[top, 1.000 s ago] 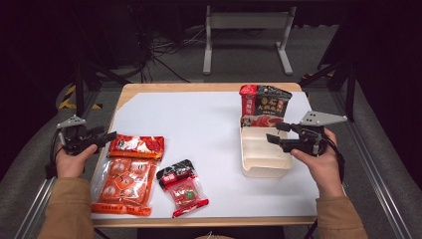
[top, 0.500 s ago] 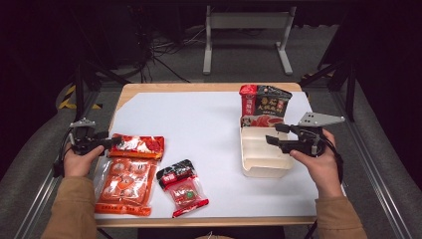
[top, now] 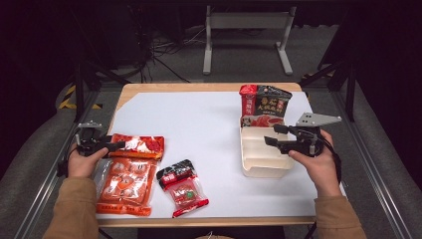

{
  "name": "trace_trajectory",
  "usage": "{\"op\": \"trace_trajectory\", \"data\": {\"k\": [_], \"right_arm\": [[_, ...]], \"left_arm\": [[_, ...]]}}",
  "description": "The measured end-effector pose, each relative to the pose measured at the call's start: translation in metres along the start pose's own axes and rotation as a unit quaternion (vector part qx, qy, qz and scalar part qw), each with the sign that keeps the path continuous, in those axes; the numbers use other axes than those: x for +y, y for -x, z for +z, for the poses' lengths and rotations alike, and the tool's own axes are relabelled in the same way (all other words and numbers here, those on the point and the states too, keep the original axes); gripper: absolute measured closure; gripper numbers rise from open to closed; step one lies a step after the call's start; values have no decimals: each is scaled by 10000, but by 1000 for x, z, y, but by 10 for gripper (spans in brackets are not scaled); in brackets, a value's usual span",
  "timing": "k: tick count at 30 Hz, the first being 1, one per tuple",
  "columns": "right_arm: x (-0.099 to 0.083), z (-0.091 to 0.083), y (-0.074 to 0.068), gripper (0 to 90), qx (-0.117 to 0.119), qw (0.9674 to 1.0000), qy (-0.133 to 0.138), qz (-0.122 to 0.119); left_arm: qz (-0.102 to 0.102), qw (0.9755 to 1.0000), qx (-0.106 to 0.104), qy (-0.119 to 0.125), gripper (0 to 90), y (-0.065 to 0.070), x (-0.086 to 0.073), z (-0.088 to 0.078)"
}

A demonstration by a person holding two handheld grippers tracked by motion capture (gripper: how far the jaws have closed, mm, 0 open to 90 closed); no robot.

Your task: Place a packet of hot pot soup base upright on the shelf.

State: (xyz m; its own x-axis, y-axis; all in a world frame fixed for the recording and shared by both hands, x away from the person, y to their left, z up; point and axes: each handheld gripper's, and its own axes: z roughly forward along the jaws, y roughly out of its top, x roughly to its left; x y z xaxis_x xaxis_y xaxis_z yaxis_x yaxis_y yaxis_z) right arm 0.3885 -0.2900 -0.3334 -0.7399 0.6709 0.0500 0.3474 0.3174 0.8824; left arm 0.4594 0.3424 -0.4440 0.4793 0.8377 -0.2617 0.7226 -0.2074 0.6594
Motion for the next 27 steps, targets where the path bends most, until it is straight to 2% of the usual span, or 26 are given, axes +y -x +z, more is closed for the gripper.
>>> {"op": "trace_trajectory", "data": {"k": [2,4,5,15,16,18,21,23,24,25,27], "right_arm": [[0,0,0,396,8,10000,4,5],[0,0,0,396,10,10000,2,-7],[0,0,0,395,8,10000,-3,-3],[0,2,-1,394,69,10000,0,10],[0,2,-1,395,85,10000,-6,16],[0,3,-1,395,84,10000,-27,-1],[0,4,-1,394,110,9999,-28,5],[0,4,-1,394,108,9999,-35,11],[-1,4,0,395,115,9999,-45,15],[-1,4,0,395,115,9999,-45,15],[-1,5,0,396,128,9999,-44,17]], "left_arm": [[-44,9998,-159,-115,271,-1,0,2],[-37,9996,-228,-171,297,-1,-1,3],[-1,9996,-197,-192,299,-1,-1,3],[59,9994,-349,50,433,-3,-4,0],[-4,9991,-407,68,438,-2,-4,-1],[13,9990,-438,83,444,-3,-5,-1],[37,9991,-407,128,488,-1,-6,-1],[90,9993,-351,135,555,-1,-6,-2],[92,9995,-256,142,579,0,-6,-1],[92,9995,-256,142,602,0,-6,-1],[183,9997,-137,97,620,1,-6,0]]}}
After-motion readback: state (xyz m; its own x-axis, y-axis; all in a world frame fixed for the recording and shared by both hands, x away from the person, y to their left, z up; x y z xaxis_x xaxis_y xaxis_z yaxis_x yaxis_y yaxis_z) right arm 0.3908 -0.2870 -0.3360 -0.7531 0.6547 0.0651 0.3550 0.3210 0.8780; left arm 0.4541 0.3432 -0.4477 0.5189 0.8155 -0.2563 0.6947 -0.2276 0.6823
